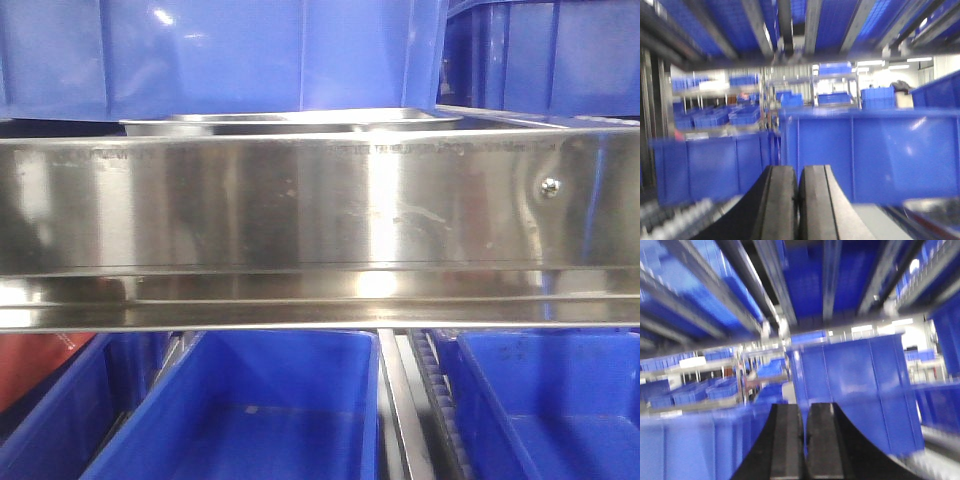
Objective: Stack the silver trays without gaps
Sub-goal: 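Raise both grippers toward the silver tray on the upper shelf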
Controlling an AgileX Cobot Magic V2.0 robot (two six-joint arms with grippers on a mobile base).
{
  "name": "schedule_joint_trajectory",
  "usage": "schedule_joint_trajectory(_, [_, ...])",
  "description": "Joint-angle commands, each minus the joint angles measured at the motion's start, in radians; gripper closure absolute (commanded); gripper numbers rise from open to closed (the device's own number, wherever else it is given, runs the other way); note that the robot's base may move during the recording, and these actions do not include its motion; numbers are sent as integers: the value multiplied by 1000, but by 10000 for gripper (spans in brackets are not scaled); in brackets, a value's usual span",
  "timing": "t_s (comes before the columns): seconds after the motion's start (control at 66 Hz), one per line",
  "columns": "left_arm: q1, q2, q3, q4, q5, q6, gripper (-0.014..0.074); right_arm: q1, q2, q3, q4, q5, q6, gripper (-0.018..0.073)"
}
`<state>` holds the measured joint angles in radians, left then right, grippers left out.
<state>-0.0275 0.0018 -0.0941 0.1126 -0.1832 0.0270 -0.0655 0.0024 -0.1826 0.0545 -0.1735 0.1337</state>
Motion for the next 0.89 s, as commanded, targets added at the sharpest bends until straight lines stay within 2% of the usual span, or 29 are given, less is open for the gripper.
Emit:
schedule_joint_trajectory(0.0, [3,-2,-78,74,51,0,594,-3,-2,-79,1,66,2,580])
schedule_joint_trajectory(0.197, [3,90,-231,73,153,0,594,-3,65,-248,1,251,2,580])
schedule_joint_trajectory(0.394, [3,296,-448,-59,429,0,594,-3,267,-427,1,458,2,580])
schedule_joint_trajectory(0.667, [3,625,-638,-63,655,0,594,-3,656,-706,1,902,-38,580])
schedule_joint_trajectory(0.773, [3,720,-665,-63,666,0,594,-3,780,-777,1,1015,-38,580])
schedule_joint_trajectory(0.879, [3,778,-665,-66,622,0,594,-3,871,-805,1,1018,-38,580])
